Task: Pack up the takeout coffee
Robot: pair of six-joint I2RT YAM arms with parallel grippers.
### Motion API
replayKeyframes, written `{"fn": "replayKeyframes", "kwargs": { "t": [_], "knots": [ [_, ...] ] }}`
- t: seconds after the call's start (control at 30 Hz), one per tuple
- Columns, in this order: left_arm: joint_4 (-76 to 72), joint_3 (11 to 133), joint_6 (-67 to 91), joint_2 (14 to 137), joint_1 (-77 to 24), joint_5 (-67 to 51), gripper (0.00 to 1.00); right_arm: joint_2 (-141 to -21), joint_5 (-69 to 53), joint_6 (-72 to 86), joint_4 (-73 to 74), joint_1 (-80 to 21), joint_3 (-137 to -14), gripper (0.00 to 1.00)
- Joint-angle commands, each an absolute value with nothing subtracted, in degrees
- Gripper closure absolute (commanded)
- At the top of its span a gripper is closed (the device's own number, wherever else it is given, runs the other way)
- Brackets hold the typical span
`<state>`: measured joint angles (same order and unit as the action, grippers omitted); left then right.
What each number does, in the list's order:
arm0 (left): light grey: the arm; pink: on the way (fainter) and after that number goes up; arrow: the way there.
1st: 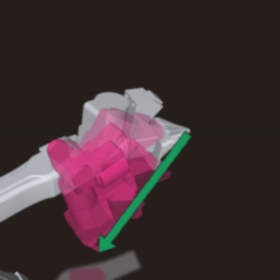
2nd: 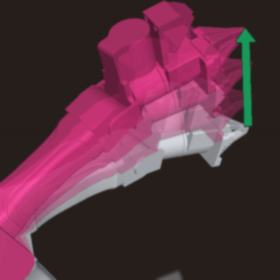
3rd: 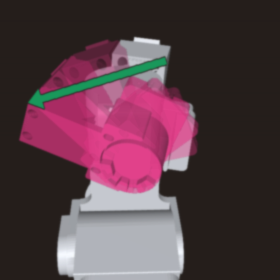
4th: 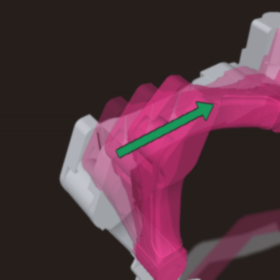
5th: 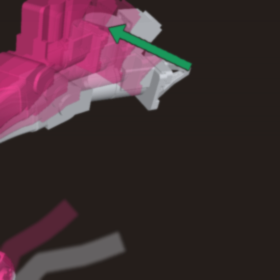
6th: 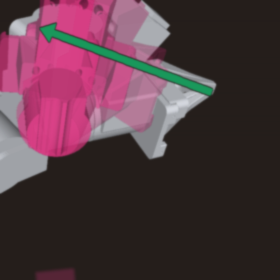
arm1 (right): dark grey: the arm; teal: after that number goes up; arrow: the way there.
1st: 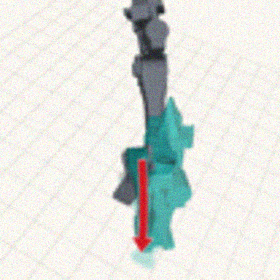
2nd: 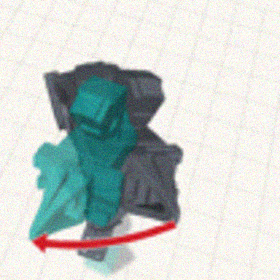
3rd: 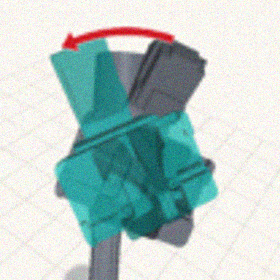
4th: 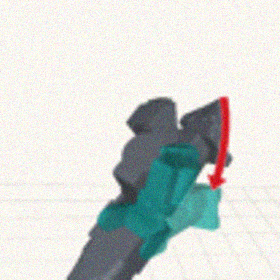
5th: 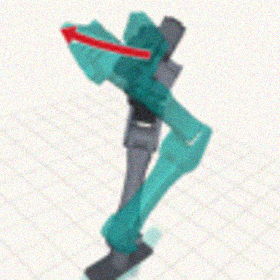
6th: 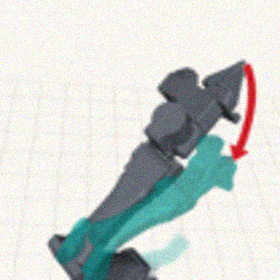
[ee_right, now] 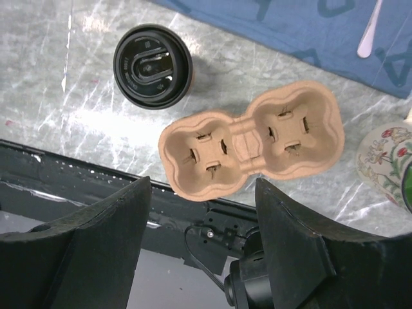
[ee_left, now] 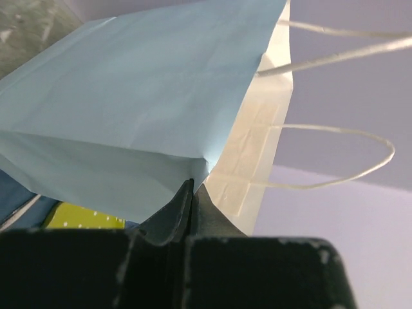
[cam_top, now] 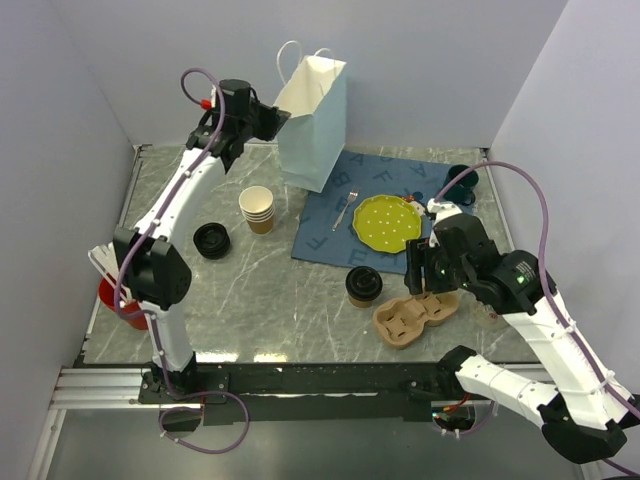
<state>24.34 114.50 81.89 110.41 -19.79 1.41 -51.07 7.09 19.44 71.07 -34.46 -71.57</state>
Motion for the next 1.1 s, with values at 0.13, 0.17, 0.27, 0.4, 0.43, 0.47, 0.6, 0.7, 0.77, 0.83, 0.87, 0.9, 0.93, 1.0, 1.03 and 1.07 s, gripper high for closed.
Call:
{"fn": "replayKeyframes", "kwargs": {
  "t": [0.13, 0.17, 0.27, 0.4, 0.43, 0.47, 0.6, 0.7, 0.77, 0.83, 0.87, 0.9, 0.93, 1.0, 1.03, 1.07],
  "knots": [
    [21.0, 108.0, 74.5, 93.9, -19.8, -8.3, 0.99, -50.2, 13.2, 19.3, 68.8, -34.2, -79.7, 0.27],
    [21.0, 106.1, 75.0, 89.9, -19.9, -8.6, 0.99, -50.0, 13.4, 19.1, 68.7, -34.3, -80.4, 0.27],
    [18.4, 96.4, 77.0, 81.3, -19.9, -11.6, 0.99, -49.6, 13.8, 18.7, 68.6, -34.3, -82.8, 0.27],
    [21.4, 86.7, 74.8, 72.4, -20.0, -14.7, 0.99, -48.7, 13.6, 17.8, 67.1, -34.3, -83.1, 0.27],
    [22.8, 85.7, 74.0, 70.9, -20.0, -15.0, 0.99, -48.6, 13.5, 17.8, 66.7, -34.2, -82.9, 0.27],
    [25.7, 84.6, 73.3, 67.7, -20.0, -16.1, 0.99, -48.6, 13.1, 17.8, 66.5, -34.3, -82.7, 0.27],
    [34.8, 79.2, 67.9, 60.2, -20.0, -17.7, 0.98, -48.3, 11.5, 18.3, 65.6, -34.2, -80.8, 0.27],
    [41.0, 75.5, 65.1, 54.2, -20.0, -17.5, 0.97, -48.0, 10.0, 18.5, 64.6, -34.2, -79.4, 0.27],
    [44.7, 74.1, 62.8, 50.7, -20.0, -16.1, 0.94, -47.9, 9.3, 18.8, 64.2, -34.2, -78.8, 0.27],
    [49.5, 72.1, 60.5, 48.9, -20.0, -14.5, 0.94, -47.7, 8.5, 18.9, 64.0, -34.3, -77.9, 0.27],
    [50.6, 71.3, 60.2, 47.5, -20.0, -14.3, 0.96, -47.6, 8.3, 19.1, 64.0, -34.3, -77.8, 0.27],
    [51.4, 69.1, 59.9, 46.7, -20.1, -15.6, 0.97, -47.7, 8.0, 19.0, 64.0, -34.2, -77.7, 0.27],
    [51.2, 67.8, 59.7, 45.9, -20.0, -16.8, 0.98, -47.6, 7.8, 19.1, 64.2, -34.2, -77.8, 0.27],
    [51.0, 63.7, 59.9, 43.3, -20.0, -18.8, 0.98, -47.6, 7.9, 18.9, 64.5, -34.2, -78.0, 0.27],
    [51.2, 62.5, 59.9, 42.6, -20.1, -19.7, 0.96, -47.6, 7.9, 18.7, 64.8, -34.2, -78.0, 0.27],
    [51.3, 61.4, 59.5, 41.3, -20.0, -20.4, 0.94, -47.5, 7.9, 18.5, 64.8, -34.2, -78.0, 0.27]
  ]
}}
